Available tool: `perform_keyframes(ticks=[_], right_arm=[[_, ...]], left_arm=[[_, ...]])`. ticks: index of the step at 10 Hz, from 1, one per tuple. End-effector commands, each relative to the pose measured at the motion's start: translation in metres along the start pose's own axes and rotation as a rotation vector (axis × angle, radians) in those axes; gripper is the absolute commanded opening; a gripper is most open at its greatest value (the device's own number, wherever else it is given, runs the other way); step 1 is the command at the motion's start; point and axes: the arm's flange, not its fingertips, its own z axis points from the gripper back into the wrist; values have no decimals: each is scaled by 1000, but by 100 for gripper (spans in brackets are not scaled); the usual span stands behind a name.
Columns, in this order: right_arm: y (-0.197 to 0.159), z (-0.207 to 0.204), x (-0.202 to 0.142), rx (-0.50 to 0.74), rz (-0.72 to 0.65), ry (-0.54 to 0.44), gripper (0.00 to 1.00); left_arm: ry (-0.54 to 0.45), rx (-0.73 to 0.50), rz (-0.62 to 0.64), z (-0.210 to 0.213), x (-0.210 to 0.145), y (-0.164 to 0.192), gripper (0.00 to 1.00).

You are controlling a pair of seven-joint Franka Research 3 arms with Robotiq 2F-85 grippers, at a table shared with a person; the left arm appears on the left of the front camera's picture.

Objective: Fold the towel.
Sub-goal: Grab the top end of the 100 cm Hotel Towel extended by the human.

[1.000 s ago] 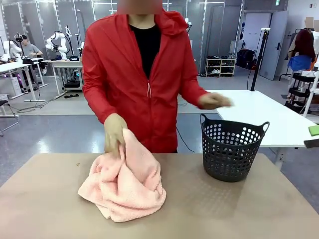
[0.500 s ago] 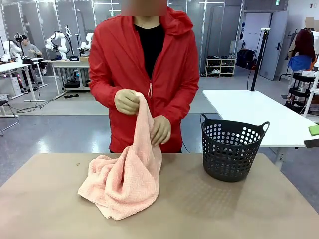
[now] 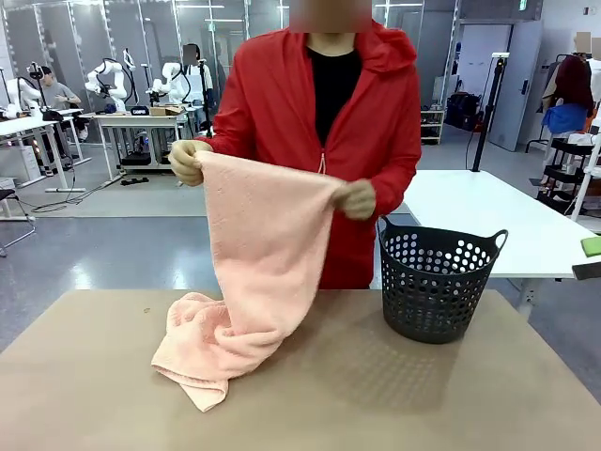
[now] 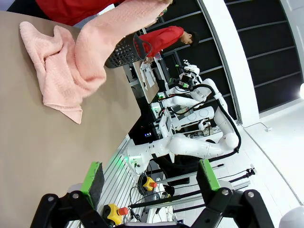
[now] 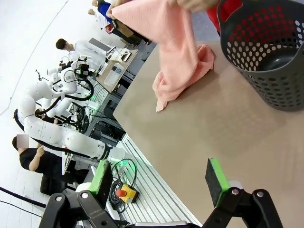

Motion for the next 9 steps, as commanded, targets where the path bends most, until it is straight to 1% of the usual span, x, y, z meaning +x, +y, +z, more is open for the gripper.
perform_keyframes(ticks=[1,9], right_arm=[[-2,0,3,11,18,-12,100],[-2,0,3,11,18,-12,100]], left_arm=[[6,-12,-18,-1,-4,-4,100],[6,-12,-18,-1,-4,-4,100]])
